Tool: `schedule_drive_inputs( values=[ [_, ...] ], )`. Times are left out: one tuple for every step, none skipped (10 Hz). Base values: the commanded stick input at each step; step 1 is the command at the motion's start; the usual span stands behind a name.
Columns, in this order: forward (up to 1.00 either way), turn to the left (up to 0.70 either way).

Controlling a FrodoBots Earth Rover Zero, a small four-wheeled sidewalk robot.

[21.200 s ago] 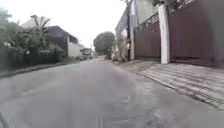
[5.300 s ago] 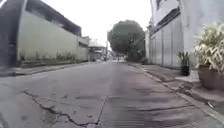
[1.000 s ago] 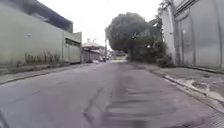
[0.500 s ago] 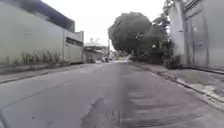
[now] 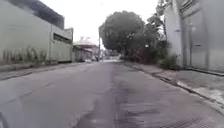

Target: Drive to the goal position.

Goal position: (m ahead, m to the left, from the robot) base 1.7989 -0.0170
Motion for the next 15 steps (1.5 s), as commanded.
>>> schedule_drive_inputs(
  values=[
    [1.00,0.00],
    [1.00,0.00],
    [1.00,0.00],
    [1.00,0.00],
    [1.00,0.00],
    [1.00,0.00],
    [1.00,0.00],
    [1.00,0.00],
    [1.00,0.00],
    [1.00,0.00],
    [1.00,0.00],
    [1.00,0.00],
    [1.00,0.00],
    [1.00,0.00],
    [1.00,0.00]
  ],
)
